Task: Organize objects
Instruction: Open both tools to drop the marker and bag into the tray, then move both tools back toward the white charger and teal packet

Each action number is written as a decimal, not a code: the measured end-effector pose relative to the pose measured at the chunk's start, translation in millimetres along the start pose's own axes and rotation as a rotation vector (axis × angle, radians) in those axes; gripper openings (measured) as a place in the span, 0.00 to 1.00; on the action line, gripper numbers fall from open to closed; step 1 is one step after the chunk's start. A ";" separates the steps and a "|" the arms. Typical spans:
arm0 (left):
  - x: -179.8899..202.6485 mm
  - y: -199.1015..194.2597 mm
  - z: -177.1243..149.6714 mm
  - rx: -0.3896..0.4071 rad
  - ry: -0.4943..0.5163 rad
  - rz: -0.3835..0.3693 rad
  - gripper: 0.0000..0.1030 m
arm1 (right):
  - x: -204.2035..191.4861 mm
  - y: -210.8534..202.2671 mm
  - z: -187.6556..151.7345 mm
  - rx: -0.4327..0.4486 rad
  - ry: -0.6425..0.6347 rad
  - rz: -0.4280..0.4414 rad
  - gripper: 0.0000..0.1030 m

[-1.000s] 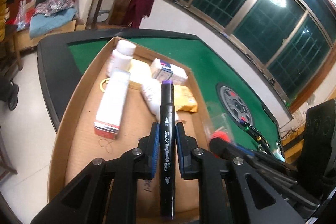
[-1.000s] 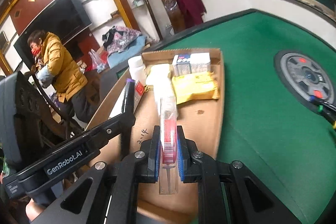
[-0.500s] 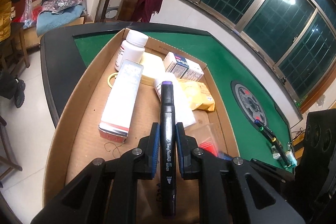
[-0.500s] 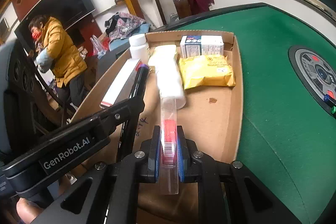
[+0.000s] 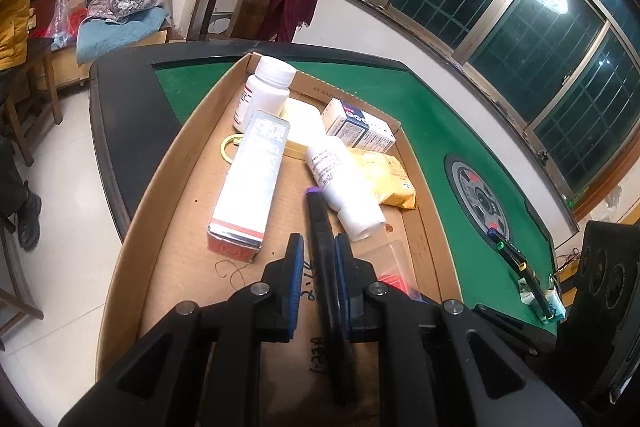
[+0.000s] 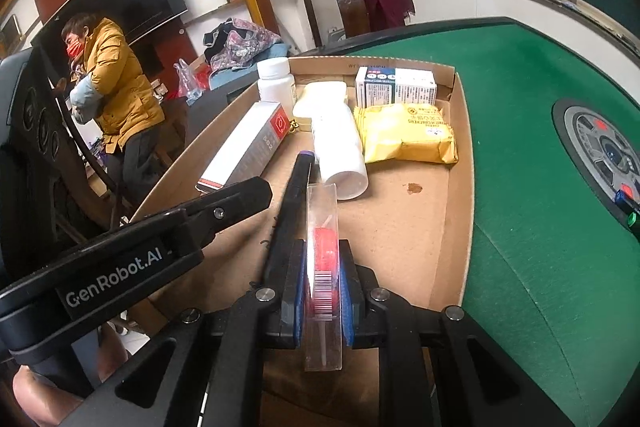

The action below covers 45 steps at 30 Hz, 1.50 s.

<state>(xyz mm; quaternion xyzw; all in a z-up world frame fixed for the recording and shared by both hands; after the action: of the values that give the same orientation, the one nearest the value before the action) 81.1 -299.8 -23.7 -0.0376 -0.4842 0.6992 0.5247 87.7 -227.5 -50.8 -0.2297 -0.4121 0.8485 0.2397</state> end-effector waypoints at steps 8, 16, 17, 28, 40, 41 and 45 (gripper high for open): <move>5.6 -7.9 0.1 0.009 -0.009 -0.003 0.36 | -2.5 -16.7 5.4 0.034 0.004 0.011 0.25; 13.4 -21.4 1.6 0.034 -0.007 -0.005 0.46 | -1.4 -34.7 13.5 0.073 0.022 0.030 0.33; 15.0 -22.6 1.4 0.037 -0.008 -0.007 0.47 | -0.8 -36.9 13.9 0.077 0.023 0.029 0.33; 55.2 -30.7 -7.8 0.040 0.077 -0.042 0.51 | 57.1 -82.9 2.3 0.132 0.117 0.003 0.35; 158.4 8.9 -72.0 -0.086 0.332 -0.123 0.56 | 247.2 -182.2 -63.8 0.253 0.480 -0.155 0.37; 164.0 12.3 -77.8 -0.100 0.348 -0.127 0.56 | 266.4 -193.1 -70.4 0.273 0.520 -0.189 0.38; 186.6 26.7 -101.0 -0.154 0.419 -0.137 0.56 | 327.6 -215.7 -92.4 0.296 0.624 -0.274 0.44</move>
<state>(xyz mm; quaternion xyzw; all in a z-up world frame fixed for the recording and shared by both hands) 35.7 -91.1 -11.2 -0.1886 -0.4179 0.5998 0.6557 -66.5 139.8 9.6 -0.3829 -0.2188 0.7482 0.4956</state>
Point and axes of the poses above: each gripper's, at about its wrist camera, not at the fingertips, and y roughly the way its jaws point, x to its right, z to its top, the point moved 8 cm from there along y, roughly the way its jaws point, and after that the axes turned 6 degrees about -x, right-handed, at the moved point
